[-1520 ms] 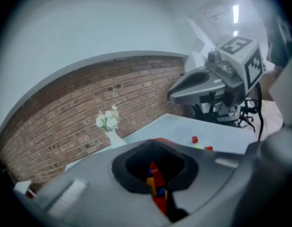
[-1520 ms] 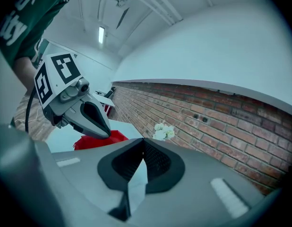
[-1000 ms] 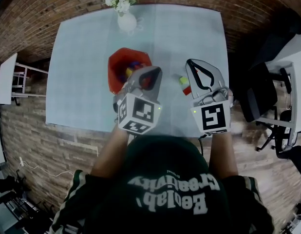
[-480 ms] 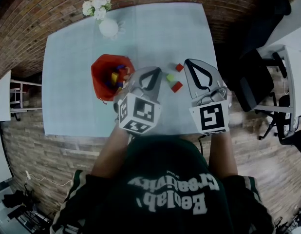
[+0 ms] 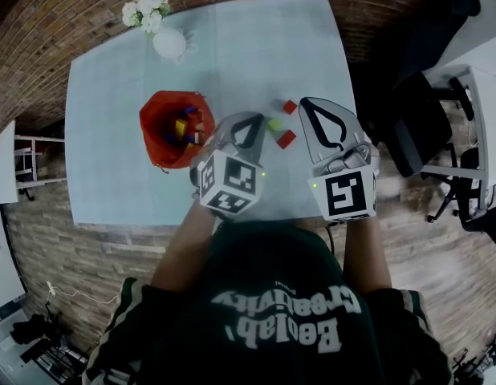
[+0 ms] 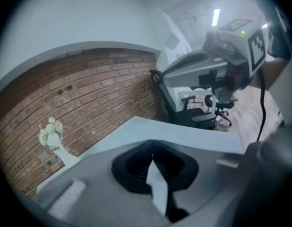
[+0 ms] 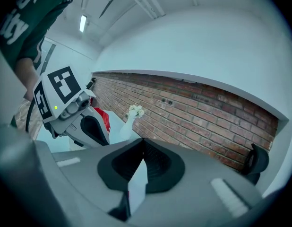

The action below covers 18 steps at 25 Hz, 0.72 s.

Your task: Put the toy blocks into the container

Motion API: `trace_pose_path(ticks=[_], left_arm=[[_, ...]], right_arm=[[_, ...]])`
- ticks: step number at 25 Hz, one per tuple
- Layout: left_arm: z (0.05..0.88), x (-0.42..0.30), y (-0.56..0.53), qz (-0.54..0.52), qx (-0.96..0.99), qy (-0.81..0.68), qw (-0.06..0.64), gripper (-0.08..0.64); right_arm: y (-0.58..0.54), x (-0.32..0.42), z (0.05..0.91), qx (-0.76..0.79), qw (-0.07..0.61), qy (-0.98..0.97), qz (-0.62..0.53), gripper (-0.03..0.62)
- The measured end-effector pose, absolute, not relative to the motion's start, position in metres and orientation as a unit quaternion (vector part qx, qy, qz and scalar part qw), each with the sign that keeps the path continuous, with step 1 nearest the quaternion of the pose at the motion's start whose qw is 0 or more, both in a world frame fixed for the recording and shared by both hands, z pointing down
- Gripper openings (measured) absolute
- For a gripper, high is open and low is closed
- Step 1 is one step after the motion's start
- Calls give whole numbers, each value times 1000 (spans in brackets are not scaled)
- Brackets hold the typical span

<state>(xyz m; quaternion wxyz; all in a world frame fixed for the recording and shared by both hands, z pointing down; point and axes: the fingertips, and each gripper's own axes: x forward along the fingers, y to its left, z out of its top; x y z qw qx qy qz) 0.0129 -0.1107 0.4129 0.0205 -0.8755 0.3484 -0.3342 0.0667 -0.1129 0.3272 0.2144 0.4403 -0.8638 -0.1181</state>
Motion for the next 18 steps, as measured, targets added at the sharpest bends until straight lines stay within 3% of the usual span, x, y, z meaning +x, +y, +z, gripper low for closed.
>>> trace_pose_path(ticks=[6, 12, 18], left_arm=[[447, 29, -112, -348, -880, 323, -24, 6], [494, 44, -112, -375, -879, 285, -78, 110], [535, 52, -124, -401, -869, 267, -112, 161]], right_arm=[[-118, 78, 341, 439, 218, -865, -103, 6], [-125, 94, 354, 447, 220, -863, -87, 6], [-131, 108, 369, 451, 230, -859, -74, 6]])
